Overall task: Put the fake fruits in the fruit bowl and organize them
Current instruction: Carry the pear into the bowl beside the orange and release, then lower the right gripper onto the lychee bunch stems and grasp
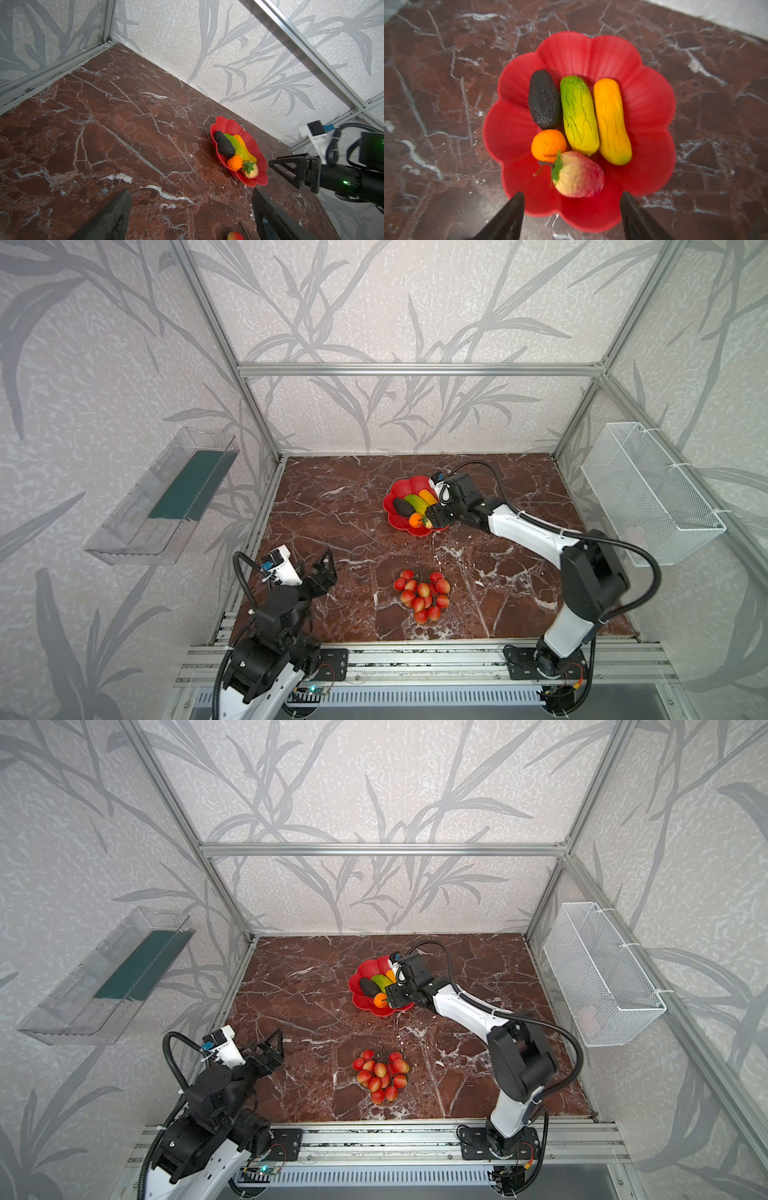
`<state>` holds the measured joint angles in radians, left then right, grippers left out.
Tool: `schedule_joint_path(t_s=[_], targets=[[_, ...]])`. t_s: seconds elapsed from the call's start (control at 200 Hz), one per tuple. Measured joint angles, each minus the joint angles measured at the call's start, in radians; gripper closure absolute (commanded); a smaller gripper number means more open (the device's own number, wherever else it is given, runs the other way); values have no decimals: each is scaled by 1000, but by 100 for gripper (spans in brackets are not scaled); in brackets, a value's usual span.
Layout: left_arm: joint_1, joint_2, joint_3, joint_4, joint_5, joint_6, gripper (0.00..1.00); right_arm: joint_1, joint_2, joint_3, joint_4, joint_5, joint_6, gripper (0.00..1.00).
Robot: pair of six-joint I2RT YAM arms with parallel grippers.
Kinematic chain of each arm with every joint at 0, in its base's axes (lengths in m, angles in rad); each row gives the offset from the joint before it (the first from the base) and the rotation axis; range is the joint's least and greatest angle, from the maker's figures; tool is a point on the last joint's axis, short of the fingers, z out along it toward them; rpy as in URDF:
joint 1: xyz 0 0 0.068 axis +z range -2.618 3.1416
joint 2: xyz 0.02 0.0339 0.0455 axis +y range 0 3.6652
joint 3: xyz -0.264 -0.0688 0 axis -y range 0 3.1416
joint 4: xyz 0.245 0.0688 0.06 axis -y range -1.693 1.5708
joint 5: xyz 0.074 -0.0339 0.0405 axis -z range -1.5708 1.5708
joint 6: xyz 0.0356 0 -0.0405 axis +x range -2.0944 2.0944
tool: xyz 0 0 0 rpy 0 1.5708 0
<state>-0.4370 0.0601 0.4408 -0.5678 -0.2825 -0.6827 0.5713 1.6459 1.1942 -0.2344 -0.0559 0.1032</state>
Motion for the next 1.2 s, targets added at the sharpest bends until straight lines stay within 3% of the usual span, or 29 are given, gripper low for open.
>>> schedule_joint_path(t_s=[0.22, 0.495, 0.725, 1.015, 1.2], targets=[[0, 0, -3, 21, 1, -3, 9, 80, -374, -296, 3, -20, 93, 30], [0, 0, -24, 42, 16, -8, 9, 244, -549, -555, -46, -23, 244, 33], [0, 0, -27, 47, 24, -14, 9, 290, -552, -557, -52, -4, 274, 34], [0, 0, -27, 48, 34, -26, 9, 300, -315, -345, -90, -56, 225, 38], [0, 0, -27, 48, 43, -27, 9, 328, -295, -335, -114, -59, 221, 38]])
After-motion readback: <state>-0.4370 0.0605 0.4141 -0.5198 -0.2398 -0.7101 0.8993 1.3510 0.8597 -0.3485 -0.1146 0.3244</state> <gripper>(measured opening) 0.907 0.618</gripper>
